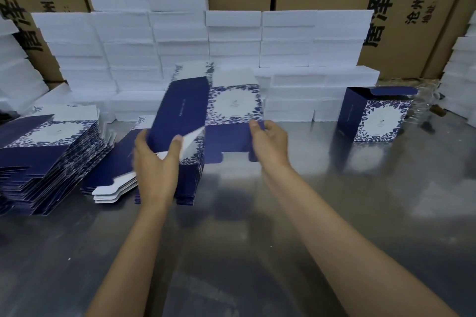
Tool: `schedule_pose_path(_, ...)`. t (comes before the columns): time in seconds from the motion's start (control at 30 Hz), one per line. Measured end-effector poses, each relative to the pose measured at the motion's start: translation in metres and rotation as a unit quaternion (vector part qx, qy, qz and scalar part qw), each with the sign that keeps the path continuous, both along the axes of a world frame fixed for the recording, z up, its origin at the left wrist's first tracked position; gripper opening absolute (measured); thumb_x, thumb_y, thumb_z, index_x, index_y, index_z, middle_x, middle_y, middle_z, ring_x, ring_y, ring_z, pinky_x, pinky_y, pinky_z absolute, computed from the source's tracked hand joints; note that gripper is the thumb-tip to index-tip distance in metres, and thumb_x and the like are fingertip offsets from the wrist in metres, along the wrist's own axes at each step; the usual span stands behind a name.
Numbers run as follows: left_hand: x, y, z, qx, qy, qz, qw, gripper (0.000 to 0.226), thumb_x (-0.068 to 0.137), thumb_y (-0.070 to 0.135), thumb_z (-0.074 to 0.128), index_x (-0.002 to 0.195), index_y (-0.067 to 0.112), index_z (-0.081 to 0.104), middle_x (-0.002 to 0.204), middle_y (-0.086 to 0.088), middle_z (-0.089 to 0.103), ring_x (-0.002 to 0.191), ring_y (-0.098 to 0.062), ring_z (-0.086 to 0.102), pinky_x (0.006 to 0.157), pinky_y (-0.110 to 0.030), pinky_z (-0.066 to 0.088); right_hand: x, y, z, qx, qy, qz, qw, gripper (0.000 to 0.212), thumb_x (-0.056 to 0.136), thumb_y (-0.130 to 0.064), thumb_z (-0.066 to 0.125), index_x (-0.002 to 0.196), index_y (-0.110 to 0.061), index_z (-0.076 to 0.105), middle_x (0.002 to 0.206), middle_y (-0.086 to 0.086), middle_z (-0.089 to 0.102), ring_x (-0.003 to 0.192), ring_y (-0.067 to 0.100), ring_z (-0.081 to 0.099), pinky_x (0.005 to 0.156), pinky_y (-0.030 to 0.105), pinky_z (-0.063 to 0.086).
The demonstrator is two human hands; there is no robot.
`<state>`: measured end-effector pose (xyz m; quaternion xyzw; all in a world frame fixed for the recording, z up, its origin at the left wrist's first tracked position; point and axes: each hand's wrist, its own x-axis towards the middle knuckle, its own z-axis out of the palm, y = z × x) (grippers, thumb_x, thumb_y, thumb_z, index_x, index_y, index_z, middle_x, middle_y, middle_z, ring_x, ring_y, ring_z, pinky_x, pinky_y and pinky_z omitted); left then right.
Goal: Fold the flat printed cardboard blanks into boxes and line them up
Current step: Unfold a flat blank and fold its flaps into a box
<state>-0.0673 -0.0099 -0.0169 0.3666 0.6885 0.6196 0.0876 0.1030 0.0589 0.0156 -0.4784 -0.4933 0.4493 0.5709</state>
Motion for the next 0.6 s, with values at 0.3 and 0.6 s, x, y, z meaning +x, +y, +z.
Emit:
schedule_pose_path(0.3,0.046,0.004,-0.002,0.032,-0.224,-0.284,0.932,0.053,0.081,-0.008,0.072,0.122,0.023,0.059,0.099,-0.005,0.077,0.088,-0.024,0.074,0.077,-0.036,0.057,0.102,-0.031,-0.031,-0.059,0.064,-0.025,0.996,0.023,0.105,-0.024,0.054,0.09,-0.007,0.057,0.057,0.006,0.066,0.035,0.013,0.052,0.038,0.018,0.042)
schedule_pose_path(0.6,0.081,-0.001,-0.009,0.079,-0.13,-0.292,0.944,0.082,0.077,-0.011,0.074,0.137,0.038,0.047,0.12,0.014,0.069,0.116,-0.003,0.061,0.1,-0.043,0.052,0.126,-0.027,-0.049,-0.157,0.074,0.084,0.981,0.022,0.107,-0.027,0.051,0.103,-0.008,0.06,0.066,0.009,0.069,0.043,0.016,0.052,0.043,0.024,0.044)
